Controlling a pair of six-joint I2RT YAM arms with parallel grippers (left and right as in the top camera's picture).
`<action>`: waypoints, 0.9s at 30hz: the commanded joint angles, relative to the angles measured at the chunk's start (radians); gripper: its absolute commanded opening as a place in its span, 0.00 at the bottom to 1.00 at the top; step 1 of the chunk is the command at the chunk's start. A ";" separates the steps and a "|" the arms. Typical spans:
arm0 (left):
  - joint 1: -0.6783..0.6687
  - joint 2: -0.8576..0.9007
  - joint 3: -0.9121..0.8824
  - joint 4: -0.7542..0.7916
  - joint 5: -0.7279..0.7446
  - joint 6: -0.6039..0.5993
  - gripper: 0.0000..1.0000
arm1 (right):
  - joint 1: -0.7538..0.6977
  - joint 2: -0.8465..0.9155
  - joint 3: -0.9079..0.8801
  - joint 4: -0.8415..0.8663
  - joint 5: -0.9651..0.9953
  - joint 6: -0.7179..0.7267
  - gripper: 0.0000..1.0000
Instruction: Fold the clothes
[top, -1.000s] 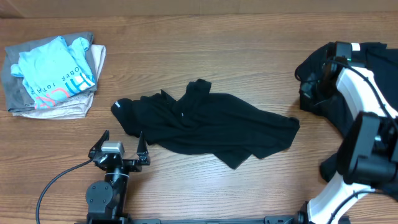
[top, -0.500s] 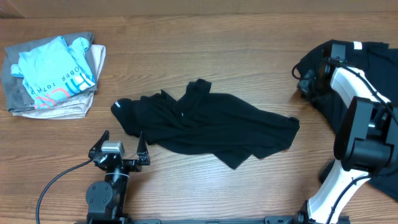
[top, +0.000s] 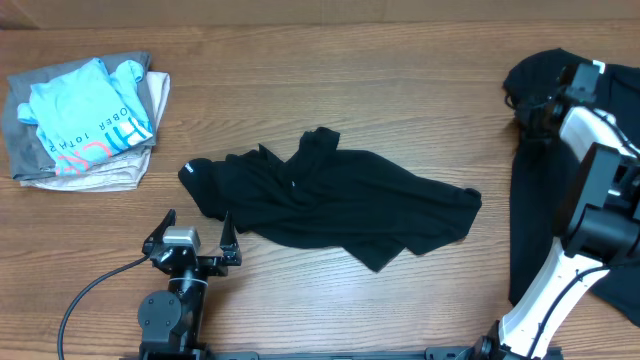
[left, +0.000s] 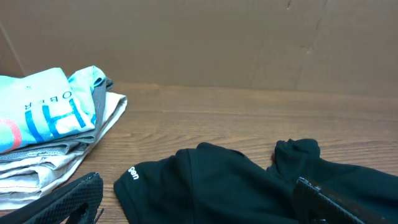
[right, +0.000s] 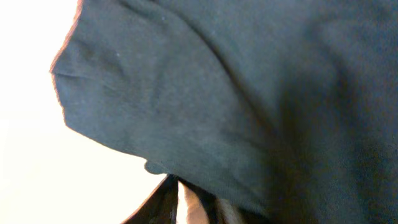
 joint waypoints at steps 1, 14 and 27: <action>-0.005 -0.011 -0.004 0.000 0.004 0.023 1.00 | -0.035 0.045 0.110 -0.148 -0.126 -0.062 0.54; -0.005 -0.011 -0.004 0.000 0.004 0.023 1.00 | 0.055 -0.146 0.410 -0.858 -0.177 -0.092 0.87; -0.005 -0.010 -0.004 0.000 0.004 0.023 1.00 | 0.317 -0.165 0.409 -1.150 -0.171 -0.087 0.77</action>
